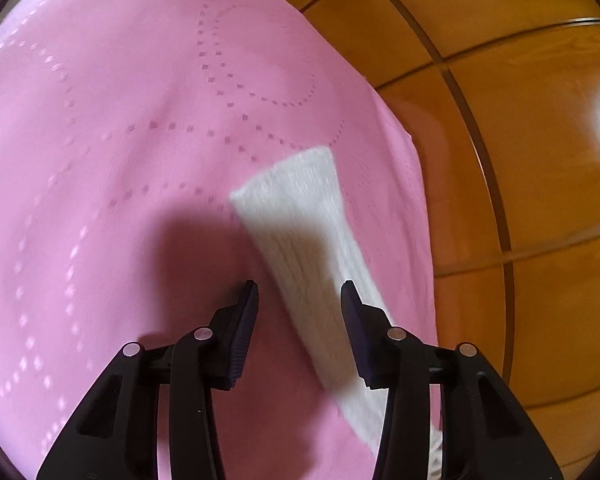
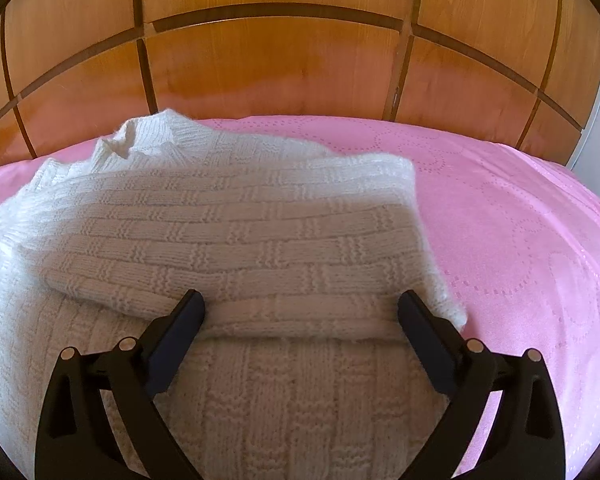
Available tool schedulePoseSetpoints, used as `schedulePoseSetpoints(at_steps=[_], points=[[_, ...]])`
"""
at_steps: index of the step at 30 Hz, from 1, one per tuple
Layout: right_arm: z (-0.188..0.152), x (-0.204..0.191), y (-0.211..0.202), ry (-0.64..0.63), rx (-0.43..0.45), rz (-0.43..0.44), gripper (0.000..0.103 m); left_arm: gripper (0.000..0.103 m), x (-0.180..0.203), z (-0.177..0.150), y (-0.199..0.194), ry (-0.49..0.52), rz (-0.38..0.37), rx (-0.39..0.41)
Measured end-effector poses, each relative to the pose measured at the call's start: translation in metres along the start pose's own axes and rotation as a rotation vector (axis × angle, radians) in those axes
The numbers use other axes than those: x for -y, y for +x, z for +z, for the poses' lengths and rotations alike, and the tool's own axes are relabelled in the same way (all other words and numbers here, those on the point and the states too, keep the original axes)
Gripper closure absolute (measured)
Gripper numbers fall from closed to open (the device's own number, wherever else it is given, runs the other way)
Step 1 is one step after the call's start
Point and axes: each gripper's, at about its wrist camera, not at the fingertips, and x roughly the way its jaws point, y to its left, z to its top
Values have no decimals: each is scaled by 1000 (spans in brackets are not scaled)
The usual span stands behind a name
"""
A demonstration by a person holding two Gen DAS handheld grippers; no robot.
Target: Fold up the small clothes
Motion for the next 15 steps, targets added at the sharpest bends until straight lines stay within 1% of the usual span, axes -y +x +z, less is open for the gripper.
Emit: schedulePoseSetpoints(at_steps=[1, 2, 3, 4, 7, 8, 9, 10, 11, 13, 15], points=[[0, 0, 0, 0, 0, 0, 5, 64, 3, 2, 3, 5, -1, 5], [0, 0, 0, 0, 0, -2, 5, 72, 9, 4, 6, 25, 2, 4], [0, 0, 1, -1, -1, -3, 5, 89, 15, 4, 9, 48, 9, -3], [0, 0, 1, -2, -1, -5, 5, 97, 18, 3, 12, 72, 14, -8], [-1, 0, 1, -4, -1, -8, 5, 98, 47, -9, 5, 180, -5, 31], [-1, 0, 1, -3, 0, -7, 5, 98, 59, -18, 1, 215, -29, 38], [-1, 1, 1, -3, 0, -7, 5, 98, 75, -31, -5, 259, -83, 27], [-1, 0, 1, -3, 0, -8, 5, 98, 85, -42, -12, 299, -120, 15], [-1, 0, 1, -3, 0, -8, 5, 98, 100, -56, -16, 350, -149, 8], [-1, 1, 1, -1, 0, -5, 5, 98, 132, -96, -27, 477, -208, -16], [-1, 2, 1, 0, 2, -2, 5, 98, 158, -142, -34, 580, -282, -72]])
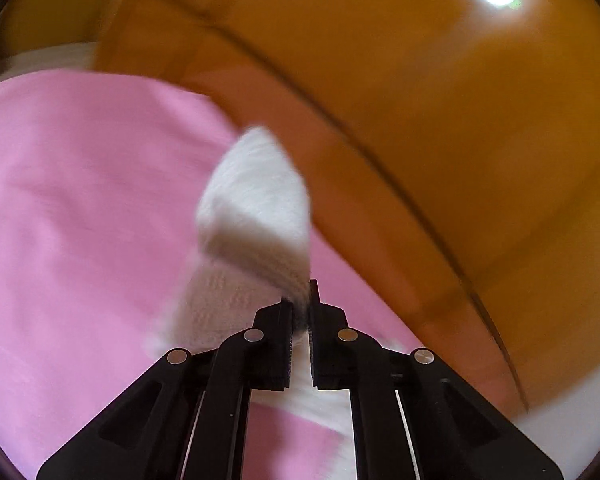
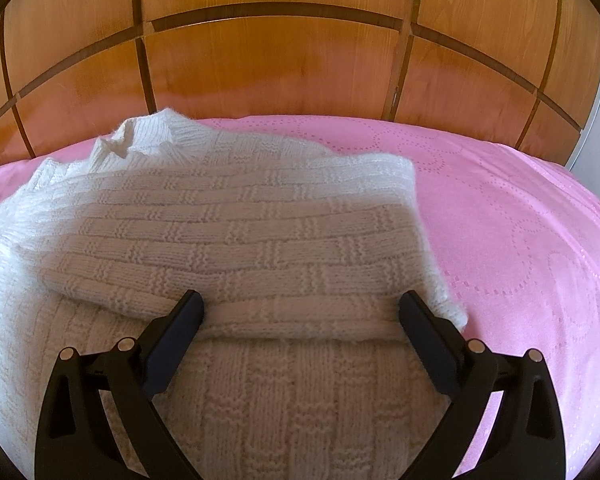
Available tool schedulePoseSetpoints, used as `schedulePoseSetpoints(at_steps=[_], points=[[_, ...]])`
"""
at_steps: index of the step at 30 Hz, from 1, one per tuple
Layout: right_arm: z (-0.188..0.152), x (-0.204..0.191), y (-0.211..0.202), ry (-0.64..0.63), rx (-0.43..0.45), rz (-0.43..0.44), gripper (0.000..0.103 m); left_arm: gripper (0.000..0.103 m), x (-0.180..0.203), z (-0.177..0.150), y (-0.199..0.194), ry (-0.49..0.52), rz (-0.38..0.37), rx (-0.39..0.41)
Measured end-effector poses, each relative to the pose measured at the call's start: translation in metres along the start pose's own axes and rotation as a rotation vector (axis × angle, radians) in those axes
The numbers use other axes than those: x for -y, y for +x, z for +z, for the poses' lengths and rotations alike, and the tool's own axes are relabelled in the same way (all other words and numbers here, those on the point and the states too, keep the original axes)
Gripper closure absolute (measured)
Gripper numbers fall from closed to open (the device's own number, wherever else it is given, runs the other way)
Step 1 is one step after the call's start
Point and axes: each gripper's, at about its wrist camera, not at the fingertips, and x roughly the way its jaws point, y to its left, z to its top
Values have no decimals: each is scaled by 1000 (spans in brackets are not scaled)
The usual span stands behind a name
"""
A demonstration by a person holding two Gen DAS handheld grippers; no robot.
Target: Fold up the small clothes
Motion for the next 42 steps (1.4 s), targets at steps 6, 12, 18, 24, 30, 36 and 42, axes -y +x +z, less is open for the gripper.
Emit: schedulePoseSetpoints(at_steps=[6, 12, 18, 24, 30, 36, 42], points=[[0, 1, -1, 2, 0, 3, 5, 98, 107, -103, 39, 265, -119, -192], [1, 2, -2, 7, 0, 12, 5, 44, 126, -181, 50, 375, -141, -330], [5, 1, -4, 6, -12, 10, 5, 44, 88, -201, 35, 399, -58, -348], [19, -36, -50, 44, 36, 241, 8, 44, 66, -208, 25, 380, -48, -325], [12, -134, -31, 42, -244, 632, 18, 38, 76, -225, 28, 503, -20, -276], [15, -197, -23, -92, -248, 538, 74, 34, 76, -229, 26, 513, -31, -258], [50, -188, -58, -79, -144, 576, 97, 34, 73, -229, 24, 502, -44, -253]])
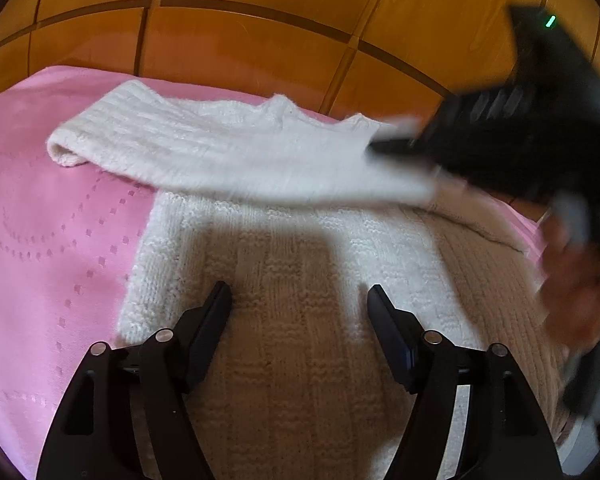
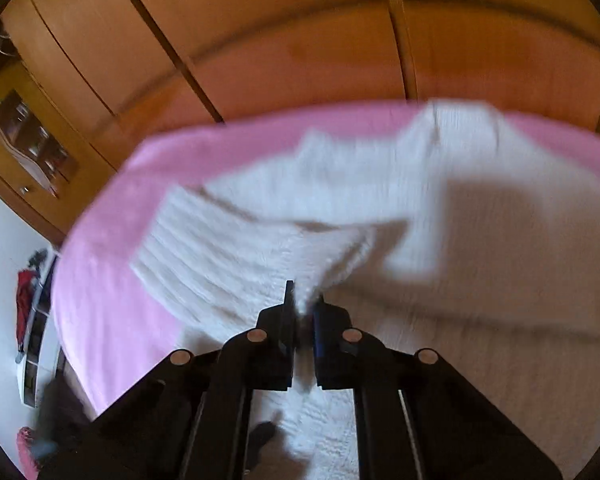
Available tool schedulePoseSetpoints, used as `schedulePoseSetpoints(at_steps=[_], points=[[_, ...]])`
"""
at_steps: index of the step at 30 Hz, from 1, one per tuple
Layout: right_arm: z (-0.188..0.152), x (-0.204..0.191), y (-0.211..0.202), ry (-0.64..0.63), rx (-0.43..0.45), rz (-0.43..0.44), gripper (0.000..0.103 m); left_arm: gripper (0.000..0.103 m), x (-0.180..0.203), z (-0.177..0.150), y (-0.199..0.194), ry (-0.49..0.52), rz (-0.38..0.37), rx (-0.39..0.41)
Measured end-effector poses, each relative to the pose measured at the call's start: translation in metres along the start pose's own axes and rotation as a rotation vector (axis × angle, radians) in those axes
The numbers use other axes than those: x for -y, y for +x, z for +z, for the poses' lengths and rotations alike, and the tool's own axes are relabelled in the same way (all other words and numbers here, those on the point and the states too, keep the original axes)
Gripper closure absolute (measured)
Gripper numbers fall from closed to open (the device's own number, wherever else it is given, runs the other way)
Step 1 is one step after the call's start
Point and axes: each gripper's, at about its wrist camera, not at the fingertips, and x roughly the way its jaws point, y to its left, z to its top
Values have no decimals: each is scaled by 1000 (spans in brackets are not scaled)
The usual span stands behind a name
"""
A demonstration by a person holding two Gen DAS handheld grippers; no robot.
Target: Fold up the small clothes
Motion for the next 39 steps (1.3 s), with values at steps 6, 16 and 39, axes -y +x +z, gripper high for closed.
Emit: schedulePoseSetpoints(at_steps=[6, 16, 39], points=[[49, -3, -61, -40, 173, -29, 97, 34, 3, 0, 1, 7, 10, -2], [59, 77, -113, 122, 294, -119, 97, 34, 6, -2, 4, 8, 14, -3], [-27, 223, -75, 434, 142, -112, 54, 34, -39, 55, -22, -226, -77, -23]])
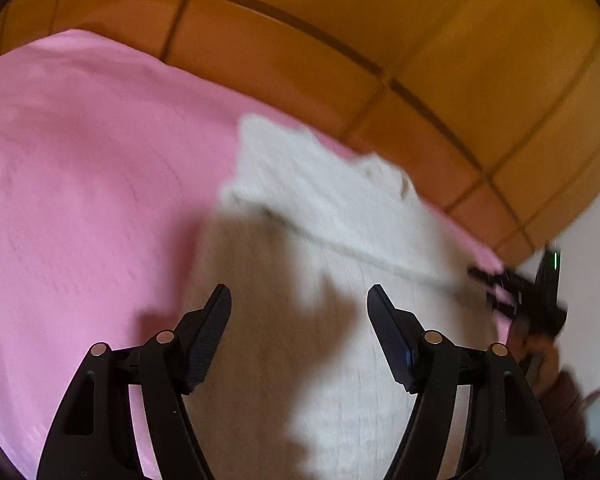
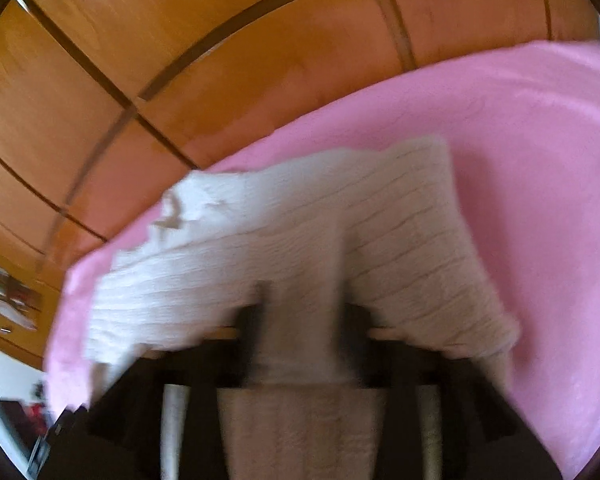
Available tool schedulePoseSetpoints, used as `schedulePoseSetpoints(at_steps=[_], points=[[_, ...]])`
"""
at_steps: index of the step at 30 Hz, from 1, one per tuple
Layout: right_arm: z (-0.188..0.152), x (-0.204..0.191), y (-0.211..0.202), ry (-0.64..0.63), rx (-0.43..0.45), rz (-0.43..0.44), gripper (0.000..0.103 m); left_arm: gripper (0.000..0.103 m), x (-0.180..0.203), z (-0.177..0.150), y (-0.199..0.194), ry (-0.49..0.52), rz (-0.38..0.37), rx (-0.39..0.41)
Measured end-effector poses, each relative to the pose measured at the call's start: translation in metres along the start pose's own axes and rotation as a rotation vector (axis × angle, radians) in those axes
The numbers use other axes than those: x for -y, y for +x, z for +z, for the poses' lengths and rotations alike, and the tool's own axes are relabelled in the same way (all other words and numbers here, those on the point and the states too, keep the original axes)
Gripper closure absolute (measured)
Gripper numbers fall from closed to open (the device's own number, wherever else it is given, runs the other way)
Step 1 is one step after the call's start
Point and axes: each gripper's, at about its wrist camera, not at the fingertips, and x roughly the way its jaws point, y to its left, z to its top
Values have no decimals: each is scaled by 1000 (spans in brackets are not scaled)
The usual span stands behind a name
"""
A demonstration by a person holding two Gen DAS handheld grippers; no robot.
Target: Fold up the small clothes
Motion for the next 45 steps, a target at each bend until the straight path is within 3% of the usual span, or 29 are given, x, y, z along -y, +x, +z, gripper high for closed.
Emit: schedulePoseSetpoints(at_steps=[5, 10, 15, 17, 18, 19, 21, 23, 25, 28, 30, 32, 34, 37, 39, 43, 45], points=[[-10, -8, 1, -27, -6, 5, 54, 34, -28, 44, 14, -108, -5, 10], [-12, -5, 5, -42, -6, -43, 83, 34, -48, 80, 52, -196, -41, -50], [-11, -3, 9, -63, -10, -51, 92, 34, -57, 98, 93, -283, -78, -104], [-9, -6, 10, -82, -13, -57, 95, 50, -59, 103, 106, -311, -73, -128], [-9, -8, 9, -95, -12, -66, 96, 75, -59, 106, 114, -324, -84, -145], [-8, -11, 7, -109, -8, -77, 96, 90, -57, 108, 117, -320, -80, -149], [-5, -17, -3, -132, 28, -77, 97, 92, -47, 109, 104, -271, -54, -64], [-3, -23, -18, -158, 75, -64, 97, 92, -30, 105, 88, -186, -24, 3], [-5, -26, -22, -186, 90, -96, 97, 92, -10, 96, 80, -61, 56, 39], [-9, -20, 0, -200, 34, -165, 97, 92, 2, 87, 101, 45, 212, -20], [-12, -11, 13, -171, 15, -174, 96, 86, 6, 82, 115, 85, 306, -48], [-13, -10, 10, -149, 25, -162, 94, 83, 10, 81, 112, 99, 328, -31], [-11, -12, 3, -152, 44, -174, 80, 71, 15, 77, 92, 119, 354, 18], [-11, -23, -16, -179, 113, -200, 69, 64, 37, 69, 70, 194, 330, 82], [-13, -38, -29, -211, 159, -177, 60, 53, 50, 58, 61, 254, 310, 103], [-23, -74, -18, -326, 128, -137, 50, 50, 69, 43, 80, 321, 305, 59], [-31, -84, -4, -380, 100, -160, 49, 50, 71, 37, 86, 320, 297, 40]])
